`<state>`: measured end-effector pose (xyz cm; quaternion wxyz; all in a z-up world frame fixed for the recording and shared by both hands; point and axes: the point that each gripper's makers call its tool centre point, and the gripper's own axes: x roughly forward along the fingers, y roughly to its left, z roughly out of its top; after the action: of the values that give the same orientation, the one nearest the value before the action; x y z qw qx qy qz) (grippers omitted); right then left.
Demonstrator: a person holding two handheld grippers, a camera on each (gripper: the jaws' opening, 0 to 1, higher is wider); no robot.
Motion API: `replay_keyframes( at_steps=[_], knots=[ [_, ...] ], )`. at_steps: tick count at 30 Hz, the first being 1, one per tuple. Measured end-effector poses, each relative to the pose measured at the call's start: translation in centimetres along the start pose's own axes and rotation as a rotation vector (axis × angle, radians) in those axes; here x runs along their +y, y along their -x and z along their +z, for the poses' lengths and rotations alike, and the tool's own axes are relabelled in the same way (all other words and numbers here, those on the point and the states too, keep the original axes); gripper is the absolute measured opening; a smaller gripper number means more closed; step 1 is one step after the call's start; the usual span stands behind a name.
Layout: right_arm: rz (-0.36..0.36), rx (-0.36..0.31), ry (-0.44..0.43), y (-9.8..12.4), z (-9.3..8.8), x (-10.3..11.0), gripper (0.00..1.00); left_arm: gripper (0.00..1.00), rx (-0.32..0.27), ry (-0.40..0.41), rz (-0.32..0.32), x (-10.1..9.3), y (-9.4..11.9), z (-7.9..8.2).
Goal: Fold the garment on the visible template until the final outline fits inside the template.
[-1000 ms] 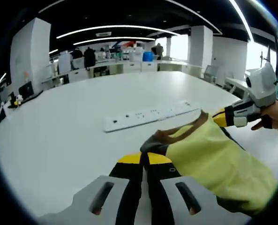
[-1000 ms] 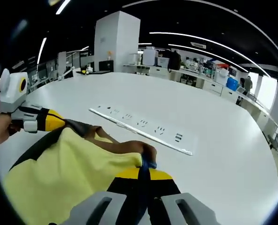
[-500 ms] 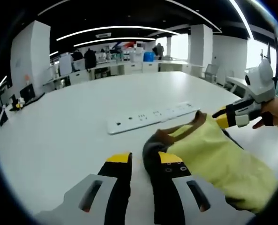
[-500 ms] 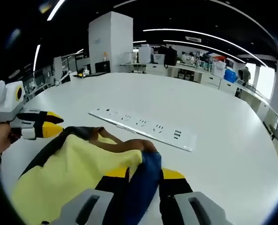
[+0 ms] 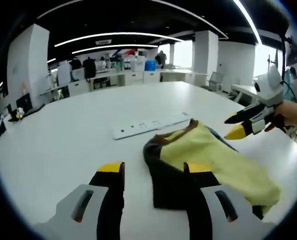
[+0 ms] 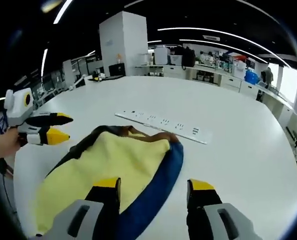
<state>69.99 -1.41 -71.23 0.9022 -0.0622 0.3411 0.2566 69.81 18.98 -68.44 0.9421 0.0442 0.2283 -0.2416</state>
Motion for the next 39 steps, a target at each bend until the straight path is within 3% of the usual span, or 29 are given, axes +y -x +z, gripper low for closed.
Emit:
replay_keyframes(
  at_steps=[10,15,19,23,33,39],
  knots=[
    [0.043,0.009,0.017,3.4,-1.7,2.5,0.51,0.48,-0.022,-0.013,-0.096,-3.5,3.7,-0.3],
    [0.054,0.031,-0.065,5.1,-4.1,3.6,0.52,0.49,-0.008,-0.055,-0.127,-4.6,5.2,-1.2],
    [0.058,0.014,-0.106,6.3,-5.3,4.3,0.52,0.49,-0.001,-0.024,-0.153,-5.3,6.1,-2.0],
    [0.058,0.024,-0.13,7.1,-6.8,4.8,0.51,0.48,0.016,-0.042,-0.176,-6.5,6.7,-3.0],
    [0.121,0.015,-0.181,8.3,-8.9,6.3,0.48,0.43,0.028,0.03,-0.203,-8.1,7.4,-4.7],
    [0.162,0.028,-0.162,8.5,-10.3,7.8,0.46,0.39,0.042,0.083,-0.215,-9.1,7.7,-5.9]
  ],
)
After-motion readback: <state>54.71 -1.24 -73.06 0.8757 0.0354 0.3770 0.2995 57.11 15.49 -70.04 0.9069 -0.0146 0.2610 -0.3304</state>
